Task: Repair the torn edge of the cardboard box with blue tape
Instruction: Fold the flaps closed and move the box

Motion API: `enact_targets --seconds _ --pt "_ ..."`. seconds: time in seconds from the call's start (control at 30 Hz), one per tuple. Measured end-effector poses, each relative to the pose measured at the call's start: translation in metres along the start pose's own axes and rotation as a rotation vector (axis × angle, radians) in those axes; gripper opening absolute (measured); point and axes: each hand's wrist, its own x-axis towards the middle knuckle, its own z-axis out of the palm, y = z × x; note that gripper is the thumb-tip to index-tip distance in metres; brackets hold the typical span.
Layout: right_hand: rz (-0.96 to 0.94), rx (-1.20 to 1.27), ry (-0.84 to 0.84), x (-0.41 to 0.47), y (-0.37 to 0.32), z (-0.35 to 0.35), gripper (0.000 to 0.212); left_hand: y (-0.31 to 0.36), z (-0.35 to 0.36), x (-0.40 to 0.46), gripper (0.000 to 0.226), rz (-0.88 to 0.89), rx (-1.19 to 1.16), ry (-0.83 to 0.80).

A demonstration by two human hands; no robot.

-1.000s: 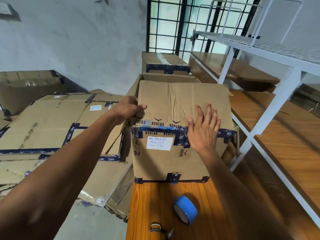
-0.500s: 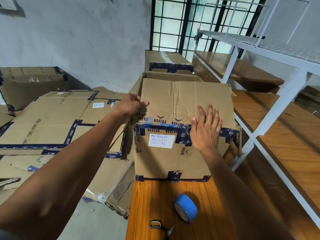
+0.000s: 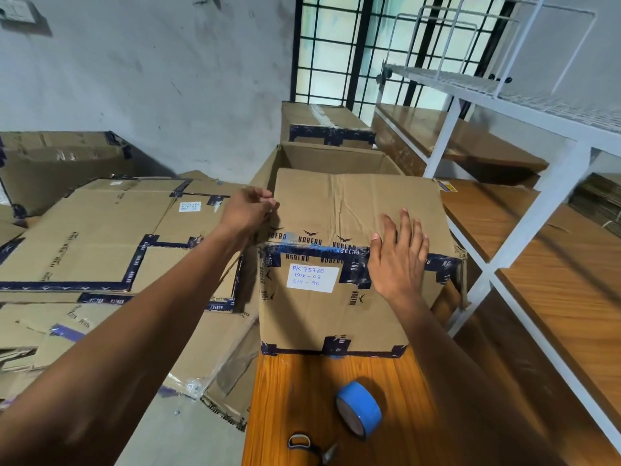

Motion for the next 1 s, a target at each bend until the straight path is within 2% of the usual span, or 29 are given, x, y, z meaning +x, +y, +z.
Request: enact_targets --seconds 0.13,0.3,0.37,0.4,0.5,0.6,0.7,0.77,0.87,1.0 --pt "0.006 -0.030 -0.005 -0.001 -0.001 0.001 0.060 -0.020 -0.003 -0.042 0.007 0.223 0.034 0.215" --pt "0.012 -0.053 0.002 -0.001 -0.007 -0.001 0.069 -0.039 -0.001 -0.093 0.006 0.536 0.183 0.318" --pt "0.011 -0.072 -0.008 0.001 -0.006 -0.003 0.072 -0.047 0.002 -0.106 0.010 0.612 0.251 0.335" --pt "0.005 -0.092 -0.009 0.001 -0.005 -0.003 0.073 -0.055 0.005 -0.111 0.018 0.591 0.248 0.323" --pt "0.001 -0.141 -0.021 0.002 -0.006 -0.002 0.075 -0.084 0.010 -0.120 0.052 0.343 0.162 0.288" --pt "-0.017 -0.135 -0.045 0.002 -0.003 -0.005 0.078 -0.098 0.010 -0.128 0.062 0.255 0.096 0.287" --pt "-0.056 -0.139 -0.088 -0.003 0.000 -0.014 0.082 -0.084 0.013 -0.126 0.060 0.301 0.041 0.245" --pt "-0.049 -0.148 -0.172 -0.002 -0.003 -0.022 0.083 -0.061 0.017 -0.117 0.053 0.392 0.076 0.219" --pt "-0.012 -0.120 -0.320 0.012 -0.013 -0.032 0.082 -0.021 0.025 -0.089 0.045 0.539 0.231 0.143" --pt "0.011 0.006 -0.407 0.045 -0.019 -0.037 0.085 0.023 0.040 -0.044 0.029 0.595 0.510 0.005"
